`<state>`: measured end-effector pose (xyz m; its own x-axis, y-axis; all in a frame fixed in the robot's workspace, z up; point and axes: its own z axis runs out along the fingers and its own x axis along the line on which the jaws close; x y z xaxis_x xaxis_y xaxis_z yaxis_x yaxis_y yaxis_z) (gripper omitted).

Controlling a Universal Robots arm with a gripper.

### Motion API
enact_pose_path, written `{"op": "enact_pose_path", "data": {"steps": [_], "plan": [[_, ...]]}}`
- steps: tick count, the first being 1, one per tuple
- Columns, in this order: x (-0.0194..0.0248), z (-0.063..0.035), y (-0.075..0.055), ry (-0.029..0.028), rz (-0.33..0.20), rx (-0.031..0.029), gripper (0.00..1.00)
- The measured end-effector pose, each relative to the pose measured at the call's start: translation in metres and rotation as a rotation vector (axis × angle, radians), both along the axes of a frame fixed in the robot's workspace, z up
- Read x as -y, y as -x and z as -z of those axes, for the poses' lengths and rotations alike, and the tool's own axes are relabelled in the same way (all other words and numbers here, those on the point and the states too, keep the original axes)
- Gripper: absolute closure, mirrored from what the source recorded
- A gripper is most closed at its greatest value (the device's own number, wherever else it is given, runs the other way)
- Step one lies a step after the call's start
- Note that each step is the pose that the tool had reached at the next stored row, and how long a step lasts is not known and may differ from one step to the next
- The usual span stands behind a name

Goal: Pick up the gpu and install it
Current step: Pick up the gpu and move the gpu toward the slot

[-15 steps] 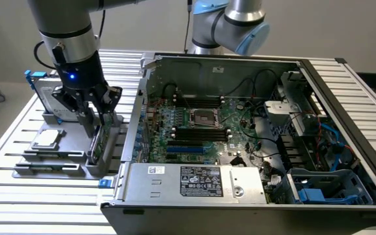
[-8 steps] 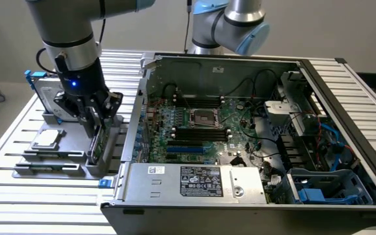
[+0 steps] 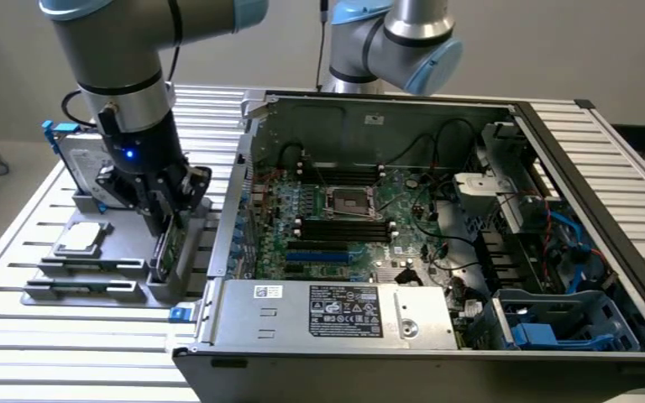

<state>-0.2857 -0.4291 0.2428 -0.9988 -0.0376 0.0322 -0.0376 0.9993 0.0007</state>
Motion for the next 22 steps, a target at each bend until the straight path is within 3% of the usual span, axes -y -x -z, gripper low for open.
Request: {"op": "enact_pose_path", "data": {"steps": [3, 6, 14, 22], "plan": [[0.0, 0.0003, 0.0, 0.0003, 0.001, -0.0003, 0.64], [0.0, 0.001, 0.0, 0.0004, 0.002, -0.0004, 0.74], [-0.0002, 0.0008, 0.0, -0.0014, 0.002, 0.0016, 0.74], [-0.0008, -0.0255, 0.0, 0.0002, 0.002, 0.0, 0.74]]}}
